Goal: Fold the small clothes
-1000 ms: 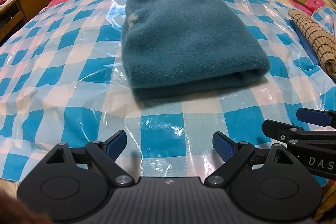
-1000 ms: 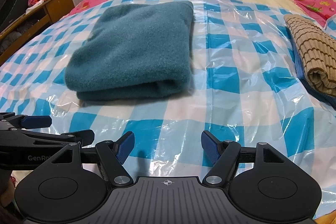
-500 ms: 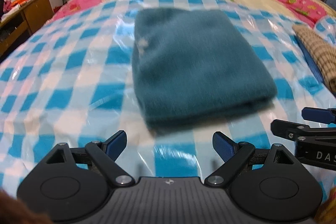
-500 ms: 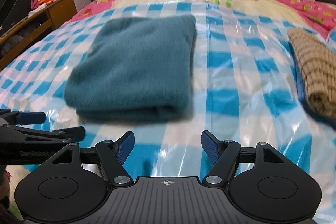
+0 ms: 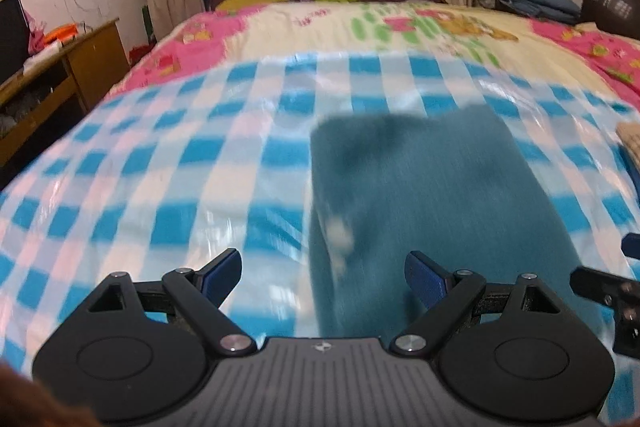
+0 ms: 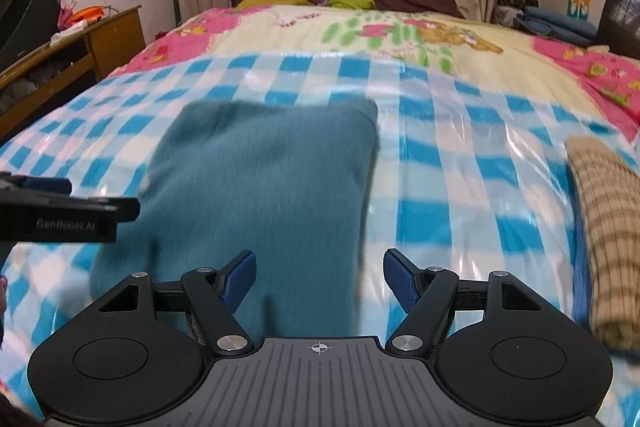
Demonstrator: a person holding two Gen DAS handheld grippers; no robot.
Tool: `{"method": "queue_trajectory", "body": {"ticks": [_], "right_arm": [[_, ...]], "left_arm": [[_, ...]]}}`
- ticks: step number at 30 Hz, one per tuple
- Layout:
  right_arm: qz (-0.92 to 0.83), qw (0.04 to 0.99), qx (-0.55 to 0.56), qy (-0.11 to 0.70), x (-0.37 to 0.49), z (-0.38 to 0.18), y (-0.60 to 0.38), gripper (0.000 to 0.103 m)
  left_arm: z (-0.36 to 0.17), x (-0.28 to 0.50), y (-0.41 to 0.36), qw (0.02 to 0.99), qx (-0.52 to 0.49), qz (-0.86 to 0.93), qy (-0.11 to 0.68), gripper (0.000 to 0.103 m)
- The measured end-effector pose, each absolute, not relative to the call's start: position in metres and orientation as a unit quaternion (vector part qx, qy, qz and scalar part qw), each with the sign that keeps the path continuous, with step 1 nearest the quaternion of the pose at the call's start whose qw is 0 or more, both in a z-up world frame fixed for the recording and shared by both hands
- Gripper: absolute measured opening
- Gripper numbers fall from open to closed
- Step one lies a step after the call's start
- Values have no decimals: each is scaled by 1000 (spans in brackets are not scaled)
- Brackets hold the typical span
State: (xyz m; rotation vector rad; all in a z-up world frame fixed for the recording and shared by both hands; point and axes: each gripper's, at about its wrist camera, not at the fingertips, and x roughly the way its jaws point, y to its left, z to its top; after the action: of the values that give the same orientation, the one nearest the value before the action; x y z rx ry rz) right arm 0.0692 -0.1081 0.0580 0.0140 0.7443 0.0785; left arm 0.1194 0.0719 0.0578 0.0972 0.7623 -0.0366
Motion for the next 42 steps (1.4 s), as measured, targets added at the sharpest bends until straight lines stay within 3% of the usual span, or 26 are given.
{"method": "queue_trajectory", "body": {"ticks": [15,22,31,42], "right_arm": [[43,925,-2,379,184,41,-95,71],[51,917,16,396,212,24,-96,82],[44,911,30,408,218,20,-98,86],[45,927,7,373,176,55,-91,85]], "left_arm": [[26,239,80,917,49,21,396,93],[10,262,82,908,39,19,416,96],[11,266,80,904,41,25,425,99],[41,228,79,910,38,8,413,98]]}}
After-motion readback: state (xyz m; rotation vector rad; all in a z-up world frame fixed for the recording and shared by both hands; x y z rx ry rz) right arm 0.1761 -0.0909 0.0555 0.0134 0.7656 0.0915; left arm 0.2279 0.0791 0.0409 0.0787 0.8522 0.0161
